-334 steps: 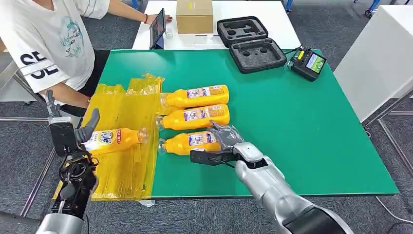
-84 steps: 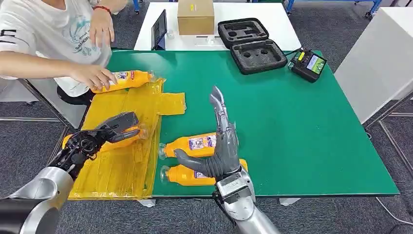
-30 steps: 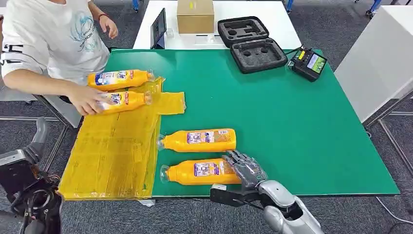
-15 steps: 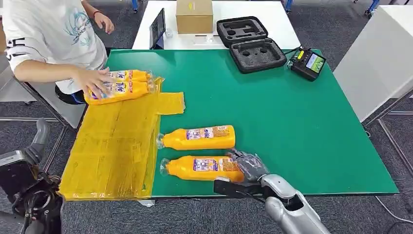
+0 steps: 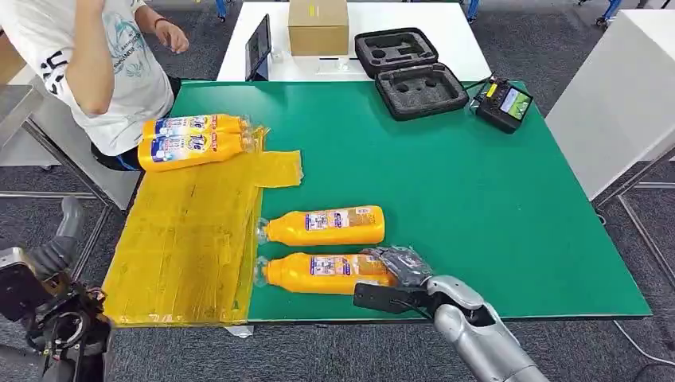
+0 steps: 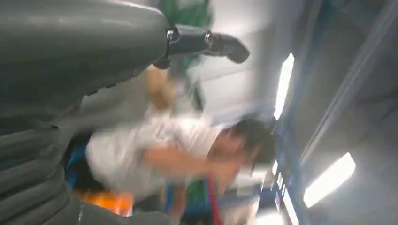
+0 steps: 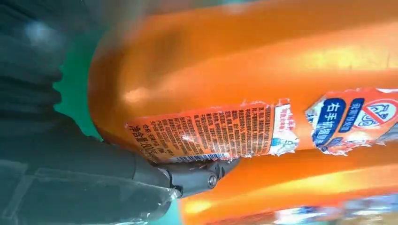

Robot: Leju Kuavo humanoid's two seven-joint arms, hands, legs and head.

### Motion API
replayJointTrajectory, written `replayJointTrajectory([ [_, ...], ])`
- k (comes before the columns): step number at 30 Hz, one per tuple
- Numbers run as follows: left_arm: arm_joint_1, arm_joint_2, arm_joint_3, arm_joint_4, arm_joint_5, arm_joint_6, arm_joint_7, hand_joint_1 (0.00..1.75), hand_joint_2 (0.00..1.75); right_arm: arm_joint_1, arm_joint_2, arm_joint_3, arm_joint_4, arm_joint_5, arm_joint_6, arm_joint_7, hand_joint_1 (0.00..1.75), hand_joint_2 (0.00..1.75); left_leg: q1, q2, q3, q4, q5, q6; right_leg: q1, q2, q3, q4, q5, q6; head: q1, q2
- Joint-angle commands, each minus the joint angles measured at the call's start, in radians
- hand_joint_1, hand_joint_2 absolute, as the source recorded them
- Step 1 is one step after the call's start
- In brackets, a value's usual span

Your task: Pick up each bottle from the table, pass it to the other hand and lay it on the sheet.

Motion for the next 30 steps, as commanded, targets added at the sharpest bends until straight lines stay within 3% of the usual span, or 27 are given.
replayJointTrajectory([
  [1,-0.006,0.022,-0.071,0.36,0.226,-0.413,0.102,0.0,1.75,0.011,0.139,-0.083,0.063,-0.216,0.0,-0.173,1.75,1.75,0.0,-0.001,0.008,-0.005,0.0,-0.002,0.0,0.0,0.007,-0.003,-0.001,-0.001,0.0,0.0],
  [7,-0.005,0.022,-0.07,0.361,0.227,-0.415,0.1,0.0,1.75,0.01,0.141,-0.081,0.061,-0.215,0.001,-0.172,1.75,1.75,0.0,0.001,0.004,-0.002,-0.001,-0.001,0.0,0.002,0.004,-0.002,-0.001,-0.001,0.0,0.0],
  [8,-0.001,0.01,-0.049,0.351,0.284,-0.473,0.143,0.0,1.75,0.017,0.197,-0.128,0.045,-0.306,-0.008,-0.236,1.75,1.75,0.0,0.002,0.004,-0.003,-0.002,-0.001,0.0,0.004,0.003,-0.001,-0.001,-0.001,0.0,0.0],
  [12,-0.005,0.002,-0.03,0.353,0.323,-0.492,0.135,0.0,1.75,0.043,0.255,-0.16,0.023,-0.391,-0.024,-0.262,1.75,1.75,0.001,0.001,0.003,-0.001,-0.002,-0.002,0.001,0.002,0.003,0.0,-0.003,-0.001,0.0,0.0],
  [25,-0.008,-0.012,0.001,0.331,0.351,-0.483,0.12,0.0,1.75,0.051,0.265,-0.161,0.018,-0.402,-0.041,-0.257,1.75,1.75,0.001,0.0,-0.001,-0.001,-0.001,-0.001,0.001,0.001,0.0,0.0,-0.001,0.0,0.0,0.0],
  [30,-0.011,-0.024,0.072,0.293,0.46,-0.512,0.131,0.0,1.75,0.077,0.281,-0.178,-0.006,-0.429,-0.075,-0.242,1.75,1.75,0.001,-0.001,-0.003,0.0,-0.001,-0.001,0.001,0.0,-0.002,0.0,-0.001,0.0,0.0,0.0],
])
